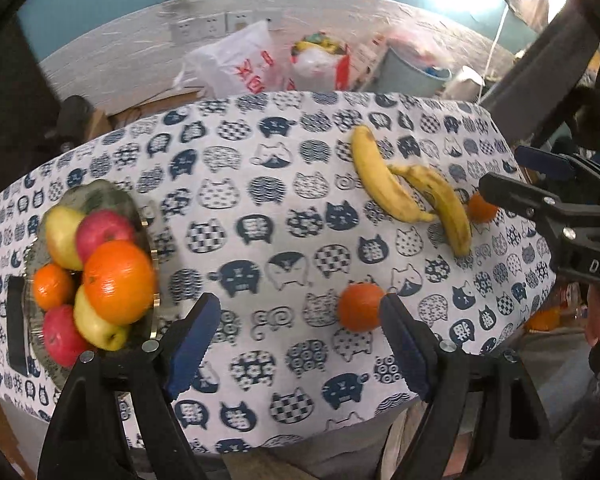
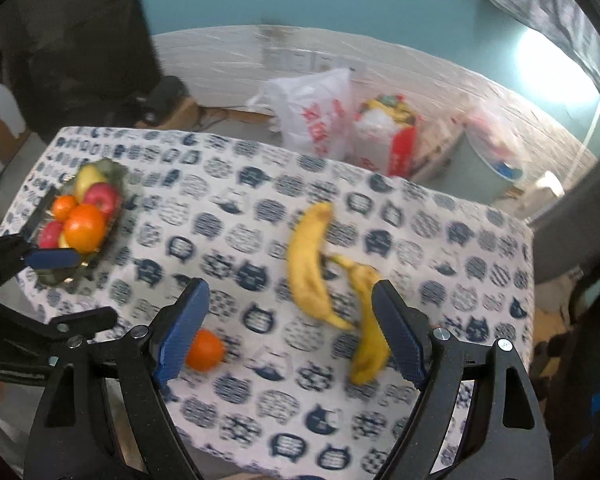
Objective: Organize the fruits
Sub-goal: 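Move the left gripper to an orange while the right gripper reaches a mandarin, then grasp the orange with the left gripper while the right gripper grasps the mandarin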
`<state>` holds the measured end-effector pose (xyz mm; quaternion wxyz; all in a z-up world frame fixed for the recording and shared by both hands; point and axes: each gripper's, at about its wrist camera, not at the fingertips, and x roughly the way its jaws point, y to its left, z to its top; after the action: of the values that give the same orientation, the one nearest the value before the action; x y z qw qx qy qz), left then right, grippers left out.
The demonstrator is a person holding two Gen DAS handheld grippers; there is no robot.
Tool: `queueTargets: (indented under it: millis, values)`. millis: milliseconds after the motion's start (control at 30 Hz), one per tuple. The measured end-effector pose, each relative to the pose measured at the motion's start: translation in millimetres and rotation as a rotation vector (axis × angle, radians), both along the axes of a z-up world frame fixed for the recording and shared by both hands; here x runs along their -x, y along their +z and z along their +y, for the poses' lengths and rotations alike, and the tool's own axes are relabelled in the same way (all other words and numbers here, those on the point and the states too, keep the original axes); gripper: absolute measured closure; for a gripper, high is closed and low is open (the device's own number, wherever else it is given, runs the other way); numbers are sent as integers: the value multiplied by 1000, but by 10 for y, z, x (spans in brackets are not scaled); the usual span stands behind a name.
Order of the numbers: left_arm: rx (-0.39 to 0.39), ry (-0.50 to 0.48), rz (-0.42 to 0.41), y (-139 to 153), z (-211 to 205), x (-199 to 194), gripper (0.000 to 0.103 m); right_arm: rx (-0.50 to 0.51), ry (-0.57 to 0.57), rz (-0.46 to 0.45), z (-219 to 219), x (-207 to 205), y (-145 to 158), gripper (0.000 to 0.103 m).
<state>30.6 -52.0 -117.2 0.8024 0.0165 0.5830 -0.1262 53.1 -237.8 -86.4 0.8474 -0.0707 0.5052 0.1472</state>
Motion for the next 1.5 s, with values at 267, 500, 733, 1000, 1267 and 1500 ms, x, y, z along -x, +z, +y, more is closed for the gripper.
queueTargets:
  millis: [267, 500, 733, 1000, 1267, 1500]
  values:
    - [3, -42, 74, -333, -317, -24, 20, 28, -74, 63, -439, -2, -243, 19]
    - [-6, -76, 123, -613, -526, -22, 20, 46, -126, 121, -743, 13, -493, 19]
    - [-45, -113, 169, -879, -671, -42, 20, 57, -206, 182, -1080, -20, -750, 20]
    - [-46, -149, 190, -1032, -787, -114, 40, 54, -275, 221, -1384, -102, -984, 19]
    - [-31, -175, 184, -1097, -823, -130, 56, 44, -277, 231, -1403, -252, -1139, 20]
    - [-30, -153, 167, -1035, -668, -281, 56, 40, -280, 246, -1435, -392, -1300, 24]
